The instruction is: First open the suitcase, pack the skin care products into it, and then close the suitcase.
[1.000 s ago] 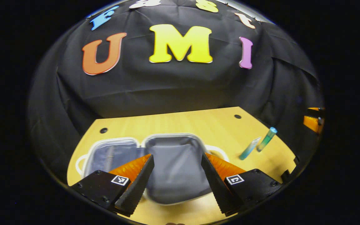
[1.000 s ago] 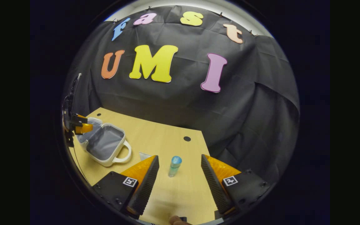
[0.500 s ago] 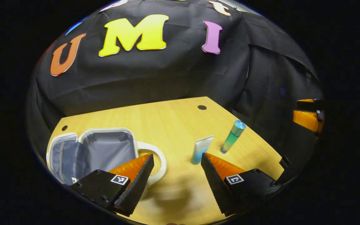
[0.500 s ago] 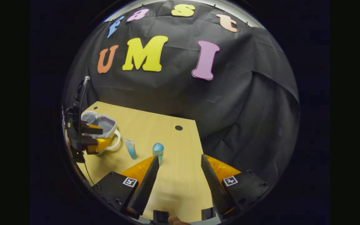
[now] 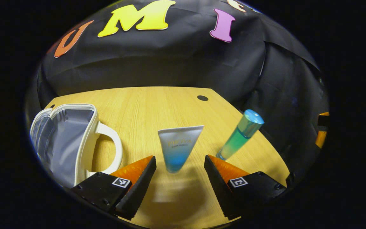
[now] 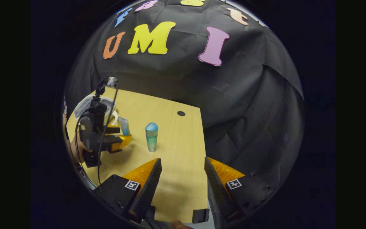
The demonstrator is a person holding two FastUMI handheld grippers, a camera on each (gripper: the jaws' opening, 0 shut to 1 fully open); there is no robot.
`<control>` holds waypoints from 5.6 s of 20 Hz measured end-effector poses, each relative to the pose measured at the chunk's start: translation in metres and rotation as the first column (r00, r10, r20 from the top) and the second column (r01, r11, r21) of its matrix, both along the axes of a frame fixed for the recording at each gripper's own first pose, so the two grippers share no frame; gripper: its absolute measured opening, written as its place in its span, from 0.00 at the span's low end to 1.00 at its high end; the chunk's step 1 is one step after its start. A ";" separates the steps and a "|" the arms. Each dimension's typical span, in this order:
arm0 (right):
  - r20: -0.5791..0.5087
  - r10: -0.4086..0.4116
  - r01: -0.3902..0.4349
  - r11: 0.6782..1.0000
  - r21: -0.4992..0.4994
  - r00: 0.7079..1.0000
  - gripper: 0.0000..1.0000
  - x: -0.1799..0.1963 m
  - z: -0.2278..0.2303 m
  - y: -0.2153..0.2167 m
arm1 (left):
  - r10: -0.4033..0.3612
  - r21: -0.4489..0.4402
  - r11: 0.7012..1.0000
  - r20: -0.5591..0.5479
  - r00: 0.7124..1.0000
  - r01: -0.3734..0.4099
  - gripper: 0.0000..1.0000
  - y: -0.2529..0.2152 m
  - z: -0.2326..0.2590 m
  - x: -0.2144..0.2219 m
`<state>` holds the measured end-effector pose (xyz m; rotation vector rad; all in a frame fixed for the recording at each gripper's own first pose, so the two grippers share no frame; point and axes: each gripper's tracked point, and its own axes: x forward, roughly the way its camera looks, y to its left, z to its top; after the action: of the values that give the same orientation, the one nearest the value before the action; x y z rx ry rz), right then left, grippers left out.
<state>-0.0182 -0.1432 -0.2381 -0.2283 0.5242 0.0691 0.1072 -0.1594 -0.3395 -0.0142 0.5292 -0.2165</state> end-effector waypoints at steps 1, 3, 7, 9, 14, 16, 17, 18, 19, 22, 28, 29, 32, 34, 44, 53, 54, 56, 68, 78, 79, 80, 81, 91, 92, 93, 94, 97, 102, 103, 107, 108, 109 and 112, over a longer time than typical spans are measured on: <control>-0.012 0.015 -0.015 1.000 -0.010 1.000 0.81 0.002 -0.008 0.000 | 0.021 0.007 1.000 0.006 1.000 -0.022 0.98 0.000 -0.005 0.007; -0.029 0.043 -0.044 0.999 -0.017 0.999 0.81 0.006 -0.018 0.001 | 0.055 0.005 0.998 0.034 0.998 -0.055 0.97 -0.001 -0.012 0.018; -0.051 0.096 -0.096 0.995 -0.002 0.994 0.81 0.019 -0.037 0.011 | 0.083 -0.018 0.997 0.092 0.992 -0.081 0.82 -0.005 -0.016 0.030; -0.057 0.107 -0.107 0.994 0.005 0.993 0.81 0.023 -0.043 0.012 | 0.105 -0.019 0.994 0.120 0.987 -0.104 0.67 0.001 -0.016 0.034; -0.060 0.133 -0.132 0.991 0.014 0.989 0.80 0.030 -0.062 0.020 | 0.082 -0.012 0.997 0.101 0.992 -0.082 0.48 0.005 -0.016 0.031; -0.049 0.174 -0.172 0.984 0.038 0.984 0.81 0.040 -0.068 0.039 | 0.070 0.005 0.997 0.101 0.992 -0.071 0.48 0.010 -0.008 0.025; -0.044 0.190 -0.188 0.981 0.042 0.981 0.81 0.048 -0.074 0.048 | 0.066 0.011 0.998 0.107 0.992 -0.068 0.47 0.014 -0.001 0.024; -0.042 0.201 -0.198 0.979 0.050 0.979 0.80 0.059 -0.081 0.059 | 0.061 0.010 0.998 0.101 0.993 -0.062 0.47 0.016 0.003 0.019; -0.038 0.203 -0.201 0.978 0.049 0.979 0.80 0.072 -0.088 0.068 | 0.067 0.010 0.998 0.095 0.993 -0.068 0.47 0.020 0.007 0.014; -0.065 0.212 -0.205 0.974 0.093 0.975 0.81 0.109 -0.111 0.101 | 0.057 -0.017 0.998 0.078 0.995 -0.056 0.47 0.025 0.022 -0.001; -0.053 0.178 -0.167 0.973 0.159 0.983 0.72 0.155 -0.131 0.139 | 0.048 -0.020 0.999 0.085 0.995 -0.046 0.47 0.045 0.065 -0.031; -0.048 0.168 -0.158 0.973 0.168 0.985 0.65 0.159 -0.131 0.139 | 0.061 -0.041 0.997 0.081 0.995 -0.058 0.47 0.049 0.072 -0.036; -0.067 0.143 -0.127 0.972 0.198 0.988 0.41 0.163 -0.133 0.137 | 0.084 -0.045 0.996 0.088 0.993 -0.080 0.47 0.075 0.097 -0.043; -0.080 0.126 -0.108 0.975 0.193 0.989 0.38 0.158 -0.134 0.136 | 0.079 0.006 0.997 0.087 0.993 -0.080 0.47 0.096 0.102 -0.043; -0.058 0.118 -0.100 0.963 0.251 0.991 0.34 0.094 -0.053 0.181 | 0.127 0.113 0.985 0.038 0.991 -0.130 0.47 0.228 0.104 -0.041; 0.015 0.173 -0.172 0.964 0.202 0.985 0.33 0.067 0.003 0.223 | 0.186 0.134 0.979 -0.279 0.942 -0.153 0.47 0.287 0.001 -0.048; 0.014 0.175 -0.175 0.964 0.199 0.984 0.34 0.065 0.004 0.225 | 0.186 0.138 0.979 -0.288 0.939 -0.152 0.47 0.287 -0.002 -0.050; 0.005 0.175 -0.172 0.963 0.208 0.985 0.34 0.059 0.003 0.227 | 0.200 0.157 0.975 -0.317 0.927 -0.157 0.47 0.291 -0.010 -0.055; -0.020 0.147 -0.140 0.972 0.191 0.989 0.34 0.060 0.003 0.194 | 0.284 0.277 0.945 -0.429 0.857 -0.174 0.47 0.304 -0.035 -0.044; -0.058 0.208 -0.192 0.960 0.203 0.976 0.33 0.060 -0.003 0.233 | 0.310 0.271 0.941 -0.444 0.840 -0.204 0.67 0.309 -0.027 -0.049; -0.059 0.220 -0.203 0.956 0.211 0.974 0.33 0.063 -0.001 0.246 | 0.306 0.274 0.940 -0.403 0.863 -0.205 0.69 0.309 -0.014 -0.046; -0.054 0.234 -0.218 0.952 0.215 0.971 0.34 0.067 0.004 0.261 | 0.293 0.265 0.942 -0.350 0.890 -0.206 0.70 0.306 0.003 -0.043; -0.048 0.248 -0.233 0.948 0.216 0.967 0.33 0.073 0.008 0.277 | 0.274 0.249 0.947 -0.294 0.915 -0.204 0.70 0.302 0.023 -0.043; -0.121 0.343 -0.293 0.904 0.311 0.931 0.34 0.094 -0.016 0.461 | 0.320 0.153 0.932 0.071 0.945 -0.327 0.78 0.367 0.170 -0.119; -0.147 0.335 -0.278 0.909 0.312 0.931 0.34 0.092 -0.028 0.473 | 0.338 0.159 0.924 0.078 0.938 -0.347 0.79 0.377 0.175 -0.129; -0.174 0.326 -0.261 0.913 0.313 0.929 0.34 0.090 -0.038 0.481 | 0.352 0.161 0.918 0.096 0.931 -0.363 0.79 0.386 0.182 -0.137; -0.212 0.312 -0.237 0.919 0.316 0.926 0.34 0.087 -0.052 0.487 | 0.363 0.162 0.911 0.118 0.924 -0.378 0.80 0.393 0.189 -0.143; -0.322 0.258 -0.166 0.944 0.286 0.911 0.34 0.076 -0.088 0.494 | 0.370 0.146 0.905 0.192 0.909 -0.399 0.84 0.403 0.218 -0.155; -0.467 0.167 -0.030 0.958 0.286 0.869 0.34 0.062 -0.122 0.494 | 0.358 0.191 0.886 0.299 0.884 -0.423 0.98 0.417 0.247 -0.157; -0.477 0.158 -0.023 0.961 0.277 0.864 0.34 0.065 -0.125 0.495 | 0.351 0.213 0.879 0.318 0.881 -0.427 0.98 0.419 0.253 -0.157; -0.542 0.118 0.049 0.958 0.283 0.832 0.33 0.078 -0.128 0.494 | 0.311 0.273 0.873 0.330 0.891 -0.405 0.98 0.416 0.253 -0.152; -0.559 0.106 0.067 0.958 0.280 0.822 0.34 0.082 -0.130 0.496 | 0.310 0.273 0.875 0.318 0.896 -0.400 0.98 0.417 0.249 -0.152; -0.582 0.096 0.078 0.960 0.267 0.807 0.33 0.085 -0.134 0.496 | 0.316 0.267 0.877 0.304 0.899 -0.398 0.99 0.417 0.245 -0.151; -0.642 0.054 0.108 0.972 0.211 0.765 0.33 0.086 -0.148 0.497 | 0.329 0.300 0.859 0.297 0.897 -0.414 0.99 0.431 0.243 -0.152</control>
<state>0.0681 0.3542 -0.3862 0.0510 1.2074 0.1851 -0.0445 0.2714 -0.0962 0.2600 0.3113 0.2634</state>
